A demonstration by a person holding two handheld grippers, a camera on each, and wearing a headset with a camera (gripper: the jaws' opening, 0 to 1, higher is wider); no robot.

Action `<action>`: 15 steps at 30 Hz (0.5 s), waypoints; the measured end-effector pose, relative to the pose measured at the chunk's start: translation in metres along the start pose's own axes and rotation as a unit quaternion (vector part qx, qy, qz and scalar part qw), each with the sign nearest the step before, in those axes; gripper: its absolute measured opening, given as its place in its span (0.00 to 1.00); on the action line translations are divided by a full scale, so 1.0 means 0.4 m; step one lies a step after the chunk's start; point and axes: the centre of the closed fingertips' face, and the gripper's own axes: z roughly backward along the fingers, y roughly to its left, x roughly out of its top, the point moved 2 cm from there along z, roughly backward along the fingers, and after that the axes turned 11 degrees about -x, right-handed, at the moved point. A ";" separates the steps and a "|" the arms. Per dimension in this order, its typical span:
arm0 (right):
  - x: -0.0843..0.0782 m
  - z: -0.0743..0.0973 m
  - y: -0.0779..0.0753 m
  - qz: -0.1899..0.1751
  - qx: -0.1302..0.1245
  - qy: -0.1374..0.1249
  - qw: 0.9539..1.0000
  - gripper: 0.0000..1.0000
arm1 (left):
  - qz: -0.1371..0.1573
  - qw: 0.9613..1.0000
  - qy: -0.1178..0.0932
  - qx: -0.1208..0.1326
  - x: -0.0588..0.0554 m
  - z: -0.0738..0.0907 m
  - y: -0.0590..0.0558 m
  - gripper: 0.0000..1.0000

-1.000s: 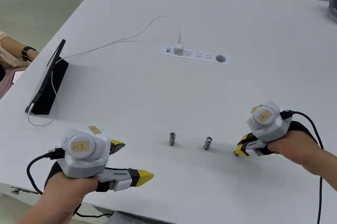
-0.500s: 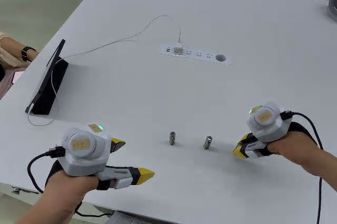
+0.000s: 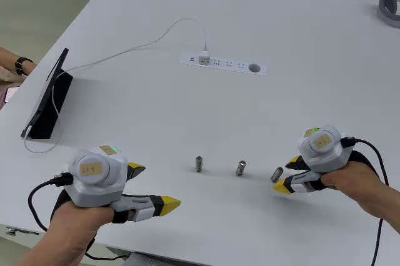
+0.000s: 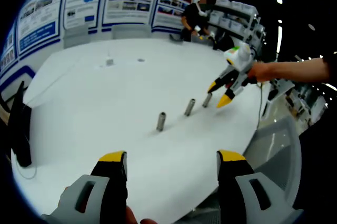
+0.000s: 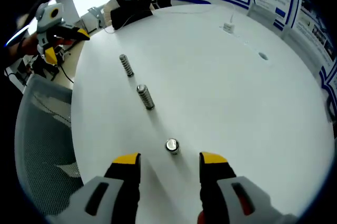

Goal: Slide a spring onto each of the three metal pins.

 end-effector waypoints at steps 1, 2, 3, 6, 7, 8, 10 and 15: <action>-0.002 0.006 0.005 -0.011 0.002 -0.004 1.000 0.50 | 0.003 1.000 -0.002 -0.001 0.001 -0.001 0.001 0.70; -0.002 0.013 0.006 -0.029 0.000 -0.013 0.999 0.51 | 0.008 1.000 -0.006 -0.004 0.003 -0.002 0.001 0.70; -0.002 0.019 0.008 -0.038 0.000 -0.021 0.999 0.52 | 0.010 1.000 -0.008 -0.006 0.005 -0.004 0.002 0.71; 0.000 0.042 0.019 -0.083 0.003 -0.045 0.995 0.57 | 0.008 1.000 -0.014 -0.007 0.011 -0.007 0.003 0.71; 0.003 0.052 0.022 -0.101 0.001 -0.059 0.993 0.61 | 0.007 1.000 -0.018 -0.007 0.015 -0.008 0.004 0.72; 0.002 0.058 0.024 -0.111 0.000 -0.064 0.992 0.63 | 0.009 1.000 -0.020 -0.010 0.018 -0.010 0.004 0.73; -0.004 0.071 0.027 -0.125 -0.002 -0.074 0.989 0.66 | 0.019 0.999 -0.022 -0.015 0.024 -0.012 0.000 0.76; -0.013 0.097 0.037 -0.156 -0.009 -0.098 0.983 0.72 | 0.024 0.999 -0.024 -0.023 0.030 -0.021 -0.001 0.79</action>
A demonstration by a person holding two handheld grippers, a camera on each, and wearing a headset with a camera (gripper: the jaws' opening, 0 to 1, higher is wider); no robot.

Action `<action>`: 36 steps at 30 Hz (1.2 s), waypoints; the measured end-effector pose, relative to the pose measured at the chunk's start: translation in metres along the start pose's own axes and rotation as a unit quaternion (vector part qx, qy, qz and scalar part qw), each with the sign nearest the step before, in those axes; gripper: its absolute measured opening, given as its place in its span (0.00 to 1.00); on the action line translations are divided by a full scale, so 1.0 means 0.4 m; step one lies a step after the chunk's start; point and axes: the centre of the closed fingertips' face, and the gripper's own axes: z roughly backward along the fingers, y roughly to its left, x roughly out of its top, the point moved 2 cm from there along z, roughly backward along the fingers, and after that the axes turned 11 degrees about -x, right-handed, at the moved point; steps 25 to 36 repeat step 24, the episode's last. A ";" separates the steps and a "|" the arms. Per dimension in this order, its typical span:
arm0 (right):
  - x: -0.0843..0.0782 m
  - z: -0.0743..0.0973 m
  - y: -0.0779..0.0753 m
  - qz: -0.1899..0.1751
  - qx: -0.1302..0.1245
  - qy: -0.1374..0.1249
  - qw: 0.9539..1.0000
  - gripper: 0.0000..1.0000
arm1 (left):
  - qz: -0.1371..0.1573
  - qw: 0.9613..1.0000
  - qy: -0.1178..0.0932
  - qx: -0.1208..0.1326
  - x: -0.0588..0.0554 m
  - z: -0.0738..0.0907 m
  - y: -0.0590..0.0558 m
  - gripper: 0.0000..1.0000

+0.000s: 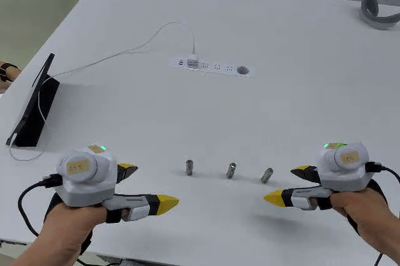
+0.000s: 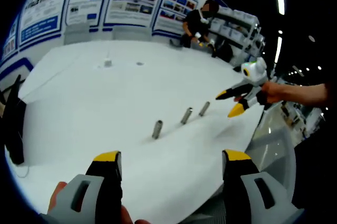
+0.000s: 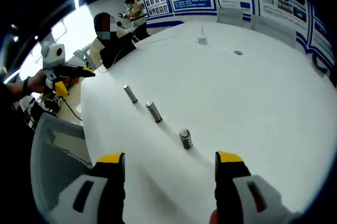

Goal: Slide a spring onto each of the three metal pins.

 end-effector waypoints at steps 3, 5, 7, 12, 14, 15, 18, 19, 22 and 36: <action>-0.004 0.016 0.005 -0.012 -0.003 -0.009 1.000 0.74 | -0.005 1.000 0.005 -0.002 0.001 -0.005 -0.002 0.80; -0.007 0.025 0.008 -0.020 -0.005 -0.015 1.000 0.75 | -0.007 1.000 0.007 0.000 0.002 -0.007 0.000 0.80; -0.009 0.035 0.012 -0.027 -0.009 -0.019 0.999 0.75 | -0.013 1.000 0.010 0.001 0.004 -0.007 -0.001 0.74; -0.015 0.051 0.023 -0.049 -0.010 -0.033 0.998 0.75 | -0.029 0.999 0.024 -0.001 0.003 -0.014 -0.002 0.68; -0.017 0.055 0.028 -0.051 -0.011 -0.034 0.998 0.76 | -0.020 1.000 0.023 -0.006 0.004 -0.018 -0.005 0.67; -0.020 0.057 0.030 -0.052 -0.011 -0.034 0.998 0.76 | -0.011 1.000 0.018 -0.009 0.006 -0.020 -0.008 0.70; -0.022 0.062 0.035 -0.053 -0.010 -0.038 0.998 0.77 | -0.016 1.000 0.016 -0.009 0.010 -0.020 -0.007 0.72; -0.022 0.065 0.038 -0.053 -0.010 -0.040 0.998 0.78 | -0.014 1.000 0.015 -0.010 0.010 -0.021 -0.008 0.74; -0.019 0.068 0.041 -0.054 -0.009 -0.043 0.998 0.79 | -0.014 1.000 0.018 -0.008 0.005 -0.022 -0.005 0.76; -0.019 0.068 0.044 -0.055 -0.008 -0.045 0.997 0.80 | -0.013 1.000 0.018 -0.009 0.003 -0.020 -0.005 0.77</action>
